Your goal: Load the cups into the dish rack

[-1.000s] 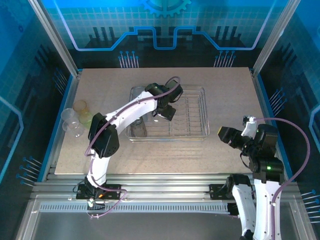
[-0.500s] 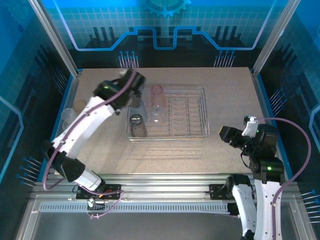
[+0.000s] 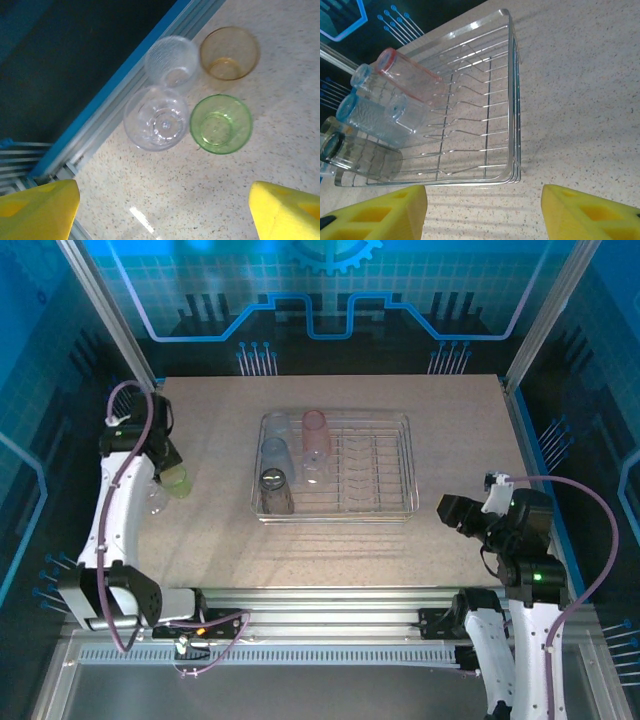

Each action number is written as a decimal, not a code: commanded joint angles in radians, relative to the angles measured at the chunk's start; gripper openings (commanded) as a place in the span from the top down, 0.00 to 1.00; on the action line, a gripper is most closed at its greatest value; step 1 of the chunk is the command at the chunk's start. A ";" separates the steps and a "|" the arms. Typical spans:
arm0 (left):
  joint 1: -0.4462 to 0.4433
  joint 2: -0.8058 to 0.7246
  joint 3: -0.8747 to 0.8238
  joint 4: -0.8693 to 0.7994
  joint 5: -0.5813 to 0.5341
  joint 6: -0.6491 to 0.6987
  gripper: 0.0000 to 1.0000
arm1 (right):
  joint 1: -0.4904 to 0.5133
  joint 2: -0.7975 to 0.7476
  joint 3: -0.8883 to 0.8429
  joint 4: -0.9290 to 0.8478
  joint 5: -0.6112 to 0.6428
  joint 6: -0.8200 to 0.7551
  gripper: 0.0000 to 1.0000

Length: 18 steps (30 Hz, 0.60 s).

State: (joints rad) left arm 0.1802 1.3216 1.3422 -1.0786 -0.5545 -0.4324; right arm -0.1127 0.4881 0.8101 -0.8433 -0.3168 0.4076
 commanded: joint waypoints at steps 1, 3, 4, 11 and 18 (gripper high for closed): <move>0.133 -0.028 -0.076 0.066 0.142 -0.081 0.11 | 0.028 -0.003 -0.015 0.021 0.018 -0.026 0.37; 0.206 -0.041 -0.126 0.112 0.191 -0.103 0.13 | 0.035 -0.002 -0.014 0.020 0.021 -0.032 0.37; 0.234 -0.044 -0.146 0.131 0.212 -0.111 0.14 | 0.037 -0.001 -0.013 0.020 0.023 -0.032 0.37; 0.373 0.009 -0.216 0.208 0.274 -0.138 0.20 | 0.042 0.001 -0.024 0.025 0.018 -0.021 0.37; 0.424 0.053 -0.247 0.257 0.313 -0.174 0.19 | 0.042 0.004 -0.015 0.024 0.007 -0.003 0.37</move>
State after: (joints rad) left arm 0.5884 1.3506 1.1133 -0.8616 -0.2871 -0.5777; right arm -0.0834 0.4908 0.7971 -0.8364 -0.3027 0.3977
